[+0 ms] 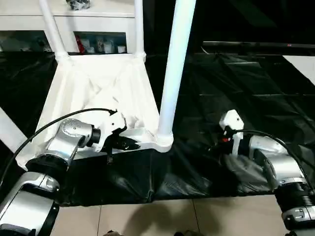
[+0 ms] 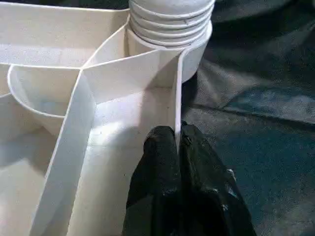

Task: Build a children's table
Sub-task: Rotate table base, then rotate leg to tighten

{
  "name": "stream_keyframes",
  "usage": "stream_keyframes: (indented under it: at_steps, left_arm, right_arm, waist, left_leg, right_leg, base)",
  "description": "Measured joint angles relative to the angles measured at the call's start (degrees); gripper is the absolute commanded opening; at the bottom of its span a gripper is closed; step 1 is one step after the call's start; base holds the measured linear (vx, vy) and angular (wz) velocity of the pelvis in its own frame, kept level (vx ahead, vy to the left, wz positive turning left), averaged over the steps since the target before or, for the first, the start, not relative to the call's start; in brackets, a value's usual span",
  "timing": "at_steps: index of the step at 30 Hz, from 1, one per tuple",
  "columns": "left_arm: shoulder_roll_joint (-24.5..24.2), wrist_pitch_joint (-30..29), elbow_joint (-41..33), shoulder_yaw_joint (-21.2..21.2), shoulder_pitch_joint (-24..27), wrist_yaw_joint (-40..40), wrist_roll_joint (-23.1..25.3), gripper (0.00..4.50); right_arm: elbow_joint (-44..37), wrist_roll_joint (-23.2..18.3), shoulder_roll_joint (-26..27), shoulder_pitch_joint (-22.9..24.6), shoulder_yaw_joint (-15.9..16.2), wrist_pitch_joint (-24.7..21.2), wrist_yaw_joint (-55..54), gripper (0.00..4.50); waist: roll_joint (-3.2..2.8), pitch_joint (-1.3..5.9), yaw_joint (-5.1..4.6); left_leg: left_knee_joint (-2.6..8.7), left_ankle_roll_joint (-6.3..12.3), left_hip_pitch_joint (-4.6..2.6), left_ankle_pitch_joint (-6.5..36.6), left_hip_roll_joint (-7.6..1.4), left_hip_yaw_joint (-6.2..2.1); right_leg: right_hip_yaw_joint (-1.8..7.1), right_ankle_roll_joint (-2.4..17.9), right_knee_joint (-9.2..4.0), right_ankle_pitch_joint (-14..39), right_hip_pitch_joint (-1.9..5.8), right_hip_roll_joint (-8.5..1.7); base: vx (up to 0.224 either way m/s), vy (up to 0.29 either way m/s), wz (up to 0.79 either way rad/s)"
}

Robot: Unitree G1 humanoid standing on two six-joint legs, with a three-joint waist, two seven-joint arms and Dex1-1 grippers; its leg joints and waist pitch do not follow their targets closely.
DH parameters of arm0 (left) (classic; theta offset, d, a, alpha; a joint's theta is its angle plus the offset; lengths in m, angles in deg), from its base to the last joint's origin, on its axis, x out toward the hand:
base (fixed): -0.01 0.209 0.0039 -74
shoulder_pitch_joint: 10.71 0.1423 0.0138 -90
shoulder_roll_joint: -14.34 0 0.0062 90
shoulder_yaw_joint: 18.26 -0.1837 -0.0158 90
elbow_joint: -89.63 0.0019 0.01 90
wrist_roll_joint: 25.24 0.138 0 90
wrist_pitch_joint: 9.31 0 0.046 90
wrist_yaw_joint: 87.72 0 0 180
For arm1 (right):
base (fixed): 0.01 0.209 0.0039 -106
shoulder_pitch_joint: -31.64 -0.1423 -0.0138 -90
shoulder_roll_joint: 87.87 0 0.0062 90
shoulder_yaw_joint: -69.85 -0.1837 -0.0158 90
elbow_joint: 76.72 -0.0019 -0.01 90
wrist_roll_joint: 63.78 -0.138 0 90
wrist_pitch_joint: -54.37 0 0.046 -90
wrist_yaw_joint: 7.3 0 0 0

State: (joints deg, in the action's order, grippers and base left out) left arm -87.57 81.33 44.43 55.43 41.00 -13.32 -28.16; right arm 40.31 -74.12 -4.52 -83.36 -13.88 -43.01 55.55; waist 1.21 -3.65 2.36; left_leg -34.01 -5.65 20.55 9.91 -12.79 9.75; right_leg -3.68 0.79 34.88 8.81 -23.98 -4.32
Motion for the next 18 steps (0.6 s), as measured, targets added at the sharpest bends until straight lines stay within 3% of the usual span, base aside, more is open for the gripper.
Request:
stream_keyframes:
  at_steps: [7, 16, 18]
  left_arm:
    - [1.7, -0.1, -1.9, -0.8, 0.4, 0.6, 0.4, 0.0]
    - [1.9, 0.0, -2.0, -1.0, 0.4, 1.0, 0.6, 0.0]
    - [2.0, 0.0, -2.0, -1.0, 0.4, 1.0, 0.8, 0.0]
  right_arm:
    - [3.0, 3.6, 3.0, -4.6, 3.2, 2.6, -1.4, 4.5]
    - [6.2, 4.3, 4.1, -6.1, 4.7, 4.1, -1.1, 4.5]
    - [7.6, 4.5, 4.6, -6.7, 4.8, 4.6, -1.1, 4.21]
  waist:
    - [-0.18, 0.01, 1.14]
    - [-0.19, 0.01, 1.29]
    - [-0.19, 0.01, 1.29]
  left_leg:
    - [0.08, 0.0, -0.03, 0.0, 0.0, 0.03]
    - [0.11, 0.0, -0.01, 0.0, 0.02, 0.04]
    - [0.11, 0.0, -0.02, 0.0, 0.02, 0.04]
  right_leg:
    - [0.01, 0.1, 0.02, 0.0, 0.03, -0.14]
    - [0.02, 0.1, 0.03, 0.0, 0.02, -0.2]
    - [0.02, 0.1, 0.03, 0.0, 0.04, -0.2]
  base:
    - [0.0, 0.0, 0.0]
    - [0.0, 0.0, 0.0]
    - [0.0, 0.0, 0.0]
